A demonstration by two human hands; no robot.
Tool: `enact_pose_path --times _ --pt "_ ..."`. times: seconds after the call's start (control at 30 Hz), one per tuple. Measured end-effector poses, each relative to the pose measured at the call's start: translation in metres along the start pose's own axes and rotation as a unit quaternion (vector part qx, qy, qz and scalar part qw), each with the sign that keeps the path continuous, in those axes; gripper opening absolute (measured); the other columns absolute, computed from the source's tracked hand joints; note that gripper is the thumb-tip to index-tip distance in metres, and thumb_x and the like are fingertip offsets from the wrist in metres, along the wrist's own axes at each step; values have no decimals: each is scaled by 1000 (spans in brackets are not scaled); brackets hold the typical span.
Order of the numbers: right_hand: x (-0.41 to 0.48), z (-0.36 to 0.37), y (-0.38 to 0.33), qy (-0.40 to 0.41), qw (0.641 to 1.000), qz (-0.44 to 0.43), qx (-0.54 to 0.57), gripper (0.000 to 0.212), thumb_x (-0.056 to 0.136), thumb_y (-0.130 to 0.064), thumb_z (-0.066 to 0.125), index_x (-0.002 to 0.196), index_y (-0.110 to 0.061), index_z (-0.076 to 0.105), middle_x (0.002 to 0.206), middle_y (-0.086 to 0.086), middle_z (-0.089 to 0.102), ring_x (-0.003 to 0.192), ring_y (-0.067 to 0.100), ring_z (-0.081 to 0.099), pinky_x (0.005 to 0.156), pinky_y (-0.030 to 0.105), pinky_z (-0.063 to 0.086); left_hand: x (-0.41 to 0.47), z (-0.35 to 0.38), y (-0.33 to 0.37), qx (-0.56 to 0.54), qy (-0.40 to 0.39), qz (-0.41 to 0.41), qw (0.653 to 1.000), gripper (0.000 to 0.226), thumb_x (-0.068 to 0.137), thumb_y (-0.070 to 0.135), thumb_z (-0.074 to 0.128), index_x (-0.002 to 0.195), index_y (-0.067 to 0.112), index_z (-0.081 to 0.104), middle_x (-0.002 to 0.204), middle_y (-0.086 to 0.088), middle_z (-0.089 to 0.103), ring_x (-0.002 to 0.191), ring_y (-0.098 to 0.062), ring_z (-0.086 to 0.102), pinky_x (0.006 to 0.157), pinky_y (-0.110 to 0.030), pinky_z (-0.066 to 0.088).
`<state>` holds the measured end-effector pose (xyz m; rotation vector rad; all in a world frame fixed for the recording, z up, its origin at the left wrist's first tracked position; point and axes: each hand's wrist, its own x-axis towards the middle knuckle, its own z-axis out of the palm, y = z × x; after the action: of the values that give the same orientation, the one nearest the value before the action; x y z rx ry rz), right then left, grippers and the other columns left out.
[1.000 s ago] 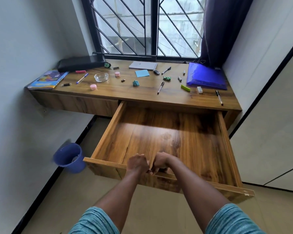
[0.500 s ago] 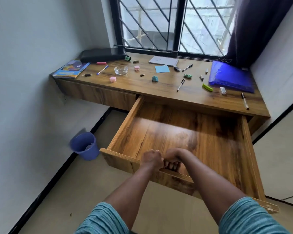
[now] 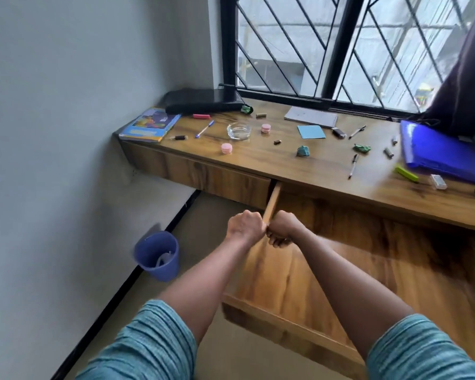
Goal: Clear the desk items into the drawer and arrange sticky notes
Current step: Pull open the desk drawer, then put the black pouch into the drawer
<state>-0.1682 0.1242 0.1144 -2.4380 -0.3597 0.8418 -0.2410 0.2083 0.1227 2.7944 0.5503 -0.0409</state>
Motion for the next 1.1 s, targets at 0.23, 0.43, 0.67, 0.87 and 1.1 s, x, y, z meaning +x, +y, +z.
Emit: enact_pose_path --times 0.23,0.43,0.67,0.87,1.1 --pt "75 57 -135 35 997 -19 73 27 83 -9 47 62 -4 62 59 11 64 46 21 59 45 26 51 80 -50 -133 2 9 -58 998 35 96 28 42 108 8 68 114 -15 67 108 -32 62 84 -34 49" --pt "127 85 -210 62 990 -21 128 26 85 -12 49 64 -4 63 63 11 64 50 22 60 63 36 59 130 -78 -209 -11 23 -107 994 37 95 29 43 108 6 68 112 -15 67 106 -32 62 84 -35 50" --pt "188 71 -268 114 987 -34 109 17 83 -17 54 81 -4 66 79 14 64 69 26 60 59 28 48 190 -98 -257 -52 29 -124 990 34 95 31 46 105 7 68 111 -12 68 105 -29 62 81 -34 50" --pt "261 33 -307 154 973 -11 173 13 81 -17 63 76 -6 65 78 11 61 71 23 56 61 27 43 269 -114 -288 -142 59 -150 977 29 94 27 47 94 4 65 97 -10 68 82 -22 61 64 -30 48" --pt "393 -19 -340 171 934 40 312 14 79 -24 66 71 -15 59 80 12 54 76 22 47 51 24 32 413 -138 -328 -219 90 -236 943 34 87 17 47 109 -4 63 111 -20 65 104 -35 60 81 -40 50"
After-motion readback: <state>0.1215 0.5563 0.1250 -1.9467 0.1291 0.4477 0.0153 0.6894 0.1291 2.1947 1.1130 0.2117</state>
